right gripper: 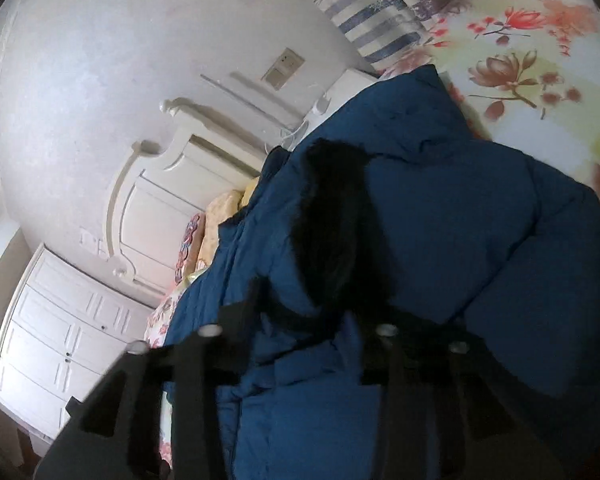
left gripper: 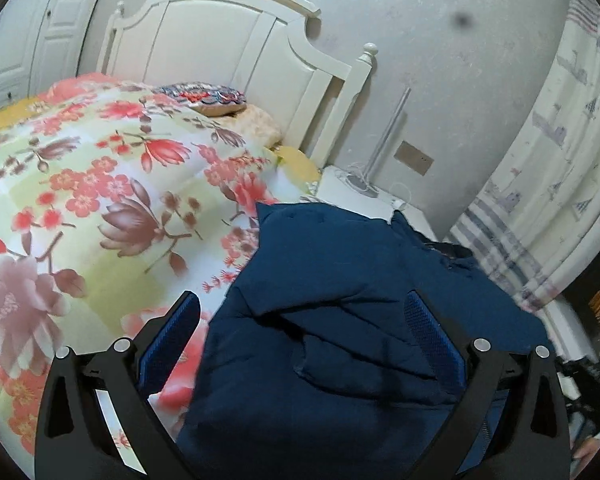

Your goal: Fold large clothes

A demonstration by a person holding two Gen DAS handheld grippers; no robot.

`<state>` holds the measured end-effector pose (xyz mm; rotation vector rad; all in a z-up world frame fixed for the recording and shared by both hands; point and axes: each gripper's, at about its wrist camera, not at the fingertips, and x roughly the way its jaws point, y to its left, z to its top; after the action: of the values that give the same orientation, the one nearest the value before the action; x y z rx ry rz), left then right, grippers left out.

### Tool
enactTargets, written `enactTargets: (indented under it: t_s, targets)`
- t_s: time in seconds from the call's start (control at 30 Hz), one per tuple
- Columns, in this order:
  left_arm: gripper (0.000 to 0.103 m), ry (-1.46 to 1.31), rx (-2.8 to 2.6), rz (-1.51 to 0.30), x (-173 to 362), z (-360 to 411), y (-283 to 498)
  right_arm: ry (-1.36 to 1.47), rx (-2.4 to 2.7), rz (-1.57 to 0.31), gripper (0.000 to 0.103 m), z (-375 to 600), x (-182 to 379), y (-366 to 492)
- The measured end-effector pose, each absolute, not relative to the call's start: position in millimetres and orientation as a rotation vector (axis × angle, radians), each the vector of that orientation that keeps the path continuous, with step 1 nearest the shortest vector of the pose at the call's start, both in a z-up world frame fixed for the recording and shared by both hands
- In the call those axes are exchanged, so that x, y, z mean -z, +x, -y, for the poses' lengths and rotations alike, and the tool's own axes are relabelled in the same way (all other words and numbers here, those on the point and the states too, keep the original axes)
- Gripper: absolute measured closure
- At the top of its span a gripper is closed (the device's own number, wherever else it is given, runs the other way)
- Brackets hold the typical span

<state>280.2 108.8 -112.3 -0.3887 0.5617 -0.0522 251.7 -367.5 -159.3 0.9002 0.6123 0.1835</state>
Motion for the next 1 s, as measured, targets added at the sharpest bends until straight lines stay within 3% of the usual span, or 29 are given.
enactTargets:
  t_s: [0.07, 0.17, 0.27, 0.3, 0.4, 0.53, 0.67, 0.77, 0.87, 1.0]
  targets:
    - [0.005, -0.377, 0.052, -0.553, 112, -106, 280, 0.870, -0.190, -0.599, 0.046, 366, 153, 250]
    - [0.005, -0.368, 0.051, -0.562, 114, -105, 282, 0.830, -0.173, -0.611, 0.046, 363, 154, 253]
    - [0.005, -0.390, 0.059, -0.586, 118, -108, 286, 0.769, -0.175, -0.634, 0.080, 357, 149, 258]
    - [0.005, -0.402, 0.061, -0.589, 120, -110, 286, 0.768, -0.184, -0.605, 0.085, 358, 143, 257]
    - [0.005, -0.453, 0.058, -0.580, 122, -119, 284, 0.770, -0.212, -0.502, 0.088, 368, 120, 241]
    - [0.005, -0.474, 0.055, -0.576, 122, -122, 284, 0.703, -0.159, -0.589, 0.088, 370, 118, 236]
    - [0.005, -0.445, 0.051, -0.583, 121, -117, 285, 0.693, -0.052, -0.742, 0.080, 370, 147, 245]
    - [0.005, -0.458, 0.035, -0.573, 121, -120, 282, 0.651, 0.070, -0.693, 0.055, 371, 125, 231]
    - [0.005, -0.469, 0.021, -0.563, 120, -122, 281, 0.458, 0.121, -0.506, 0.053, 350, 77, 213]
    - [0.005, -0.446, 0.028, -0.569, 120, -118, 281, 0.214, 0.015, -0.583, 0.053, 300, 63, 244]
